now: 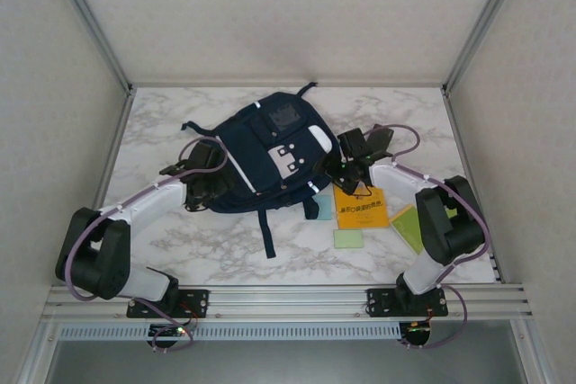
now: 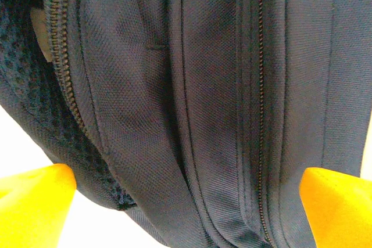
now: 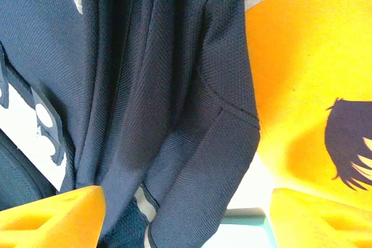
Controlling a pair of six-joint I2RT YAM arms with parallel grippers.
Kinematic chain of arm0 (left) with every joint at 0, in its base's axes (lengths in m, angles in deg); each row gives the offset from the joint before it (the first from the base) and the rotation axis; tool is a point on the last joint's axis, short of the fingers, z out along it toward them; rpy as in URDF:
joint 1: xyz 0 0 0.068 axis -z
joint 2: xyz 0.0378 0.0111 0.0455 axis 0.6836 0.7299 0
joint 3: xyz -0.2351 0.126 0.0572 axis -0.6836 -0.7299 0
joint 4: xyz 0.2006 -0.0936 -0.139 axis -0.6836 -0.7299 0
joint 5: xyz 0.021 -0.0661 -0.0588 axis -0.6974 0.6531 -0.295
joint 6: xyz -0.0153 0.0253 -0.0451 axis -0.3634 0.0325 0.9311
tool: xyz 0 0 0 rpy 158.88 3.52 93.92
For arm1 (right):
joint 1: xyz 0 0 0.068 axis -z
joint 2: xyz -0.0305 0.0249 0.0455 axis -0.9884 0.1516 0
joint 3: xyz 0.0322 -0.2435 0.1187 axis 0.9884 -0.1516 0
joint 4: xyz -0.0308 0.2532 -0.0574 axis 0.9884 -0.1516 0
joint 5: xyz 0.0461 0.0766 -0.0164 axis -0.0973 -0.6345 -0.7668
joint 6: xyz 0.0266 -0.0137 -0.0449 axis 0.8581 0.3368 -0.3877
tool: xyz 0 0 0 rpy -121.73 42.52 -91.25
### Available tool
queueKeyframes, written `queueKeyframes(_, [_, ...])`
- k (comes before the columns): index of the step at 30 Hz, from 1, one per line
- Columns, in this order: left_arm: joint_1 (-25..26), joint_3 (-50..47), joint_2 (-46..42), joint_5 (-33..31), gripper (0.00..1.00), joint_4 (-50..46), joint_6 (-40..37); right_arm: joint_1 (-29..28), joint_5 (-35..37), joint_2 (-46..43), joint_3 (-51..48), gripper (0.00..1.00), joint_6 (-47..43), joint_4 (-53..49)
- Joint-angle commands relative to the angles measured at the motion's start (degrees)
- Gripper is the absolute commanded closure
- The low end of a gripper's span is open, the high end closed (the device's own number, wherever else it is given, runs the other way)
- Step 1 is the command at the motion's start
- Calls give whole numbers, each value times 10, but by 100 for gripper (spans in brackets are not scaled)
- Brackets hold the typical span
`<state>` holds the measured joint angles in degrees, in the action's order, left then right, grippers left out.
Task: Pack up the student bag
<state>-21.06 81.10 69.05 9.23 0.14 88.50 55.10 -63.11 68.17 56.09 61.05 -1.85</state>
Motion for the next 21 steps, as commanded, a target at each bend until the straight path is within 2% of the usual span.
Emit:
queueKeyframes(1, [8, 2, 10, -12, 2, 2, 9, -8, -6, 12, -5, 27, 33, 64])
queueKeyframes(3, [10, 4, 7, -13, 2, 3, 7, -15, -13, 29, 2, 34, 43, 100])
queueKeyframes(4, [9, 5, 6, -12, 2, 3, 6, -15, -18, 38, 6, 44, 51, 110])
queueKeyframes(7, [11, 14, -4, 0, 5, 6, -15, -16, -35, 50, 22, 98, 71, 143])
queueKeyframes(11, [22, 20, -48, 25, 7, 29, -63, -16, -46, 30, 75, 100, 70, 115])
queueKeyframes(16, [36, 48, -91, 75, 8, 31, -78, -15, -77, 46, 190, 100, 77, 55])
queueKeyframes(21, [84, 84, -104, 77, 13, -10, -97, -16, -74, 81, 255, 100, 131, 42])
